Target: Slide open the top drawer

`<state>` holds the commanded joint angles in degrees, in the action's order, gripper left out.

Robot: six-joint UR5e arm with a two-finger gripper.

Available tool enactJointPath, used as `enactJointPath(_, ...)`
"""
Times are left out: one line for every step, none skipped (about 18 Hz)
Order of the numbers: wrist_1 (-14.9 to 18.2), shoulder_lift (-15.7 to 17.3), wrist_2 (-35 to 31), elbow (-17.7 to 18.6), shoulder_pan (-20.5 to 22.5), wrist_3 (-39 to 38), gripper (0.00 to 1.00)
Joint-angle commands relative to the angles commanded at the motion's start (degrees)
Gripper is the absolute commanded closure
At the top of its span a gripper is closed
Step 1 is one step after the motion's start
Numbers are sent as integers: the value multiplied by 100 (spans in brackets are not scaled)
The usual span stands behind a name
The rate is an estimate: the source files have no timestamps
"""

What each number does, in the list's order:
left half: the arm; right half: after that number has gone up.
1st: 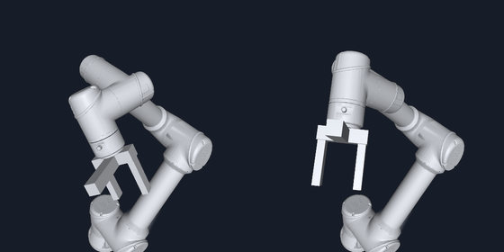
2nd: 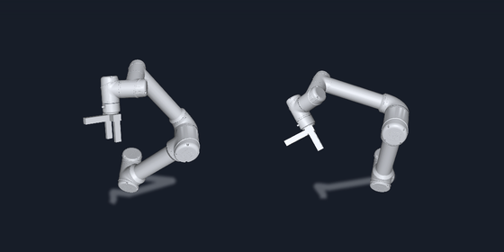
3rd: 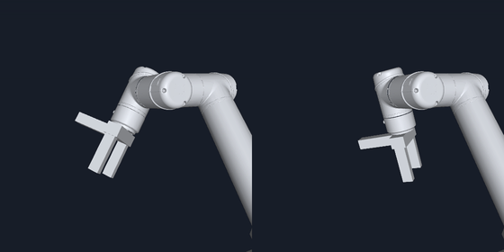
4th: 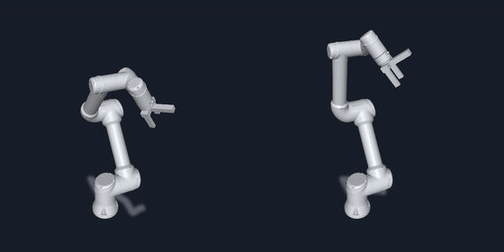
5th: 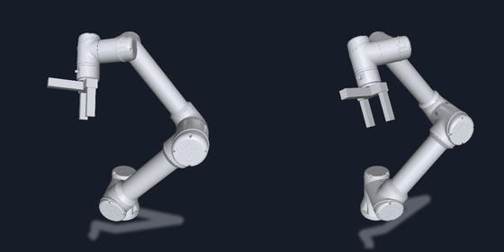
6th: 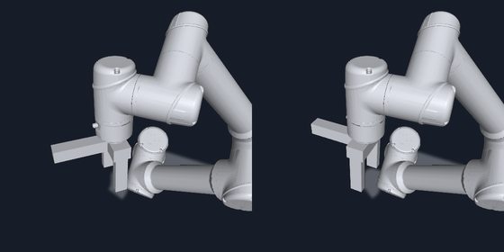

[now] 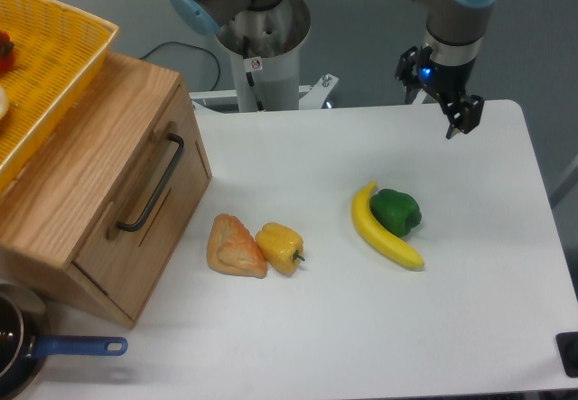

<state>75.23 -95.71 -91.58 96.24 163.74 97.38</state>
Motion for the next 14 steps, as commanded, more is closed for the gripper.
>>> enactJointPath(0,0,0,9,0,0,0)
enactJointPath(0,0,0,17,-9,0,0)
enactJointPath(0,0,9,18,-9,0,0)
enactJointPath(0,0,9,18,-9,0,0)
enactJointPath(9,0,9,18,-9,0,0)
enactJointPath(9,0,9,18,-9,0,0)
enactJointPath(17,-9,9,9,-9,0,0)
enactJointPath(18,-9,9,9,0,0,0)
enactJointPath(18,-9,9,9,-9,0,0)
enactJointPath(18,-9,9,9,-9,0,0)
enactJointPath(9,-9,9,9,-9,0,0)
enactJointPath(9,-9,26,44,-9,0,0)
enactJointPath(0,9,44,122,-17,0,0)
enactJointPath(-9,26,44,201,-18,0,0)
